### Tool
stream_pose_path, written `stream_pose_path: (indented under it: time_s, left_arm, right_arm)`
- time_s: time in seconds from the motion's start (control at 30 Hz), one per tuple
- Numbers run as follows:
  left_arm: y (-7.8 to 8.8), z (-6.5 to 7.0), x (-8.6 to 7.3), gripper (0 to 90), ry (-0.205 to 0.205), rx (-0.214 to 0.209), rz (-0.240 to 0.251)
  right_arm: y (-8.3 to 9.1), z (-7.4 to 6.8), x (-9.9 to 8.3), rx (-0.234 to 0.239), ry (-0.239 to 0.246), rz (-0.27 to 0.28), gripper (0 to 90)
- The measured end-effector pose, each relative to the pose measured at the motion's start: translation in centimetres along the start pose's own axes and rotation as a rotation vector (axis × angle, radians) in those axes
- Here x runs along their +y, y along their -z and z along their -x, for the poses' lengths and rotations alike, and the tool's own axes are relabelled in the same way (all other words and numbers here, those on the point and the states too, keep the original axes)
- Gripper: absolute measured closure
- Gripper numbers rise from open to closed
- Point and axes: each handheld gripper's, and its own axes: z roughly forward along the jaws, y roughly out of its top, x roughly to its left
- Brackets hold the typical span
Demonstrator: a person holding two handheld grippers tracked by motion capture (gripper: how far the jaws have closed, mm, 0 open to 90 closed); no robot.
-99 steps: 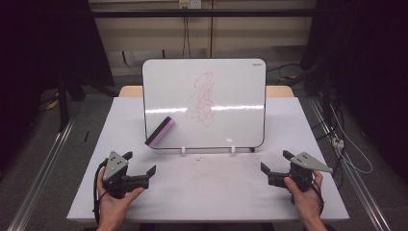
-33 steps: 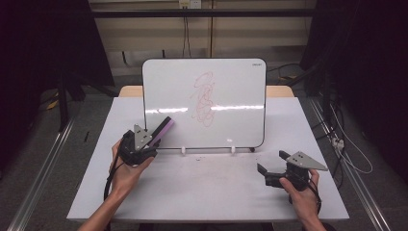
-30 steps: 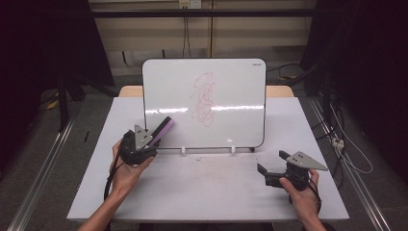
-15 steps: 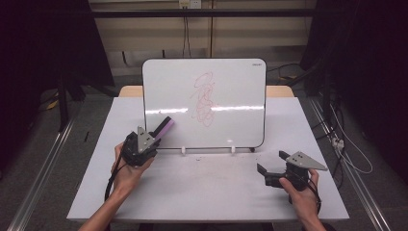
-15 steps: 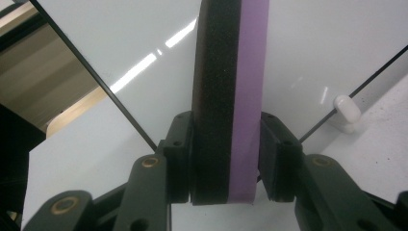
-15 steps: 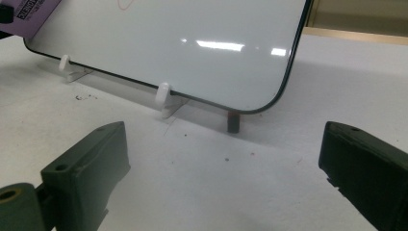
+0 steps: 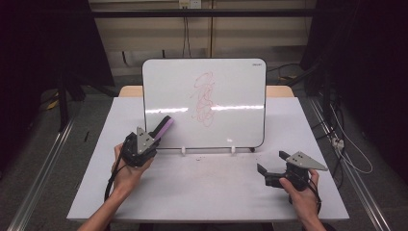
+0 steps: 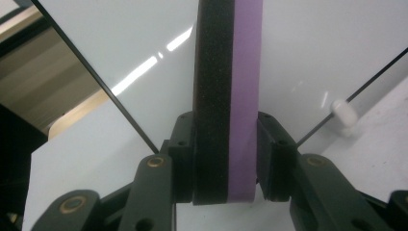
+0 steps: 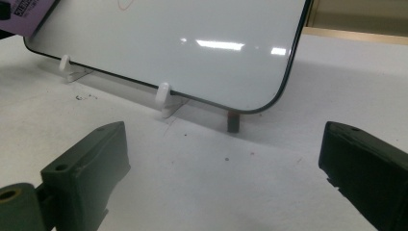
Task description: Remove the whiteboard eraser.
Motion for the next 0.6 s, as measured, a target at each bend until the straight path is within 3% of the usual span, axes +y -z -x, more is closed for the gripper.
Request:
stream_pose_path:
  time_s: [0.17, 0.4, 0.6]
  left_arm:
    - [0.5, 0.0, 0.0, 64.4, 0.015, -0.009, 0.021]
    - [1.0, -0.2, 0.0, 64.4, 0.066, -0.023, 0.060]
    - [1.9, 0.2, 0.5, 64.3, 0.078, -0.052, 0.083]
  right_arm:
    - [0.0, 0.0, 0.0, -0.001, -0.001, -0.002, 3.1]
    - [0.0, 0.0, 0.0, -0.001, -0.002, 0.001, 3.0]
    - [-0.1, -0.3, 0.0, 0.002, 0.013, -0.009, 3.1]
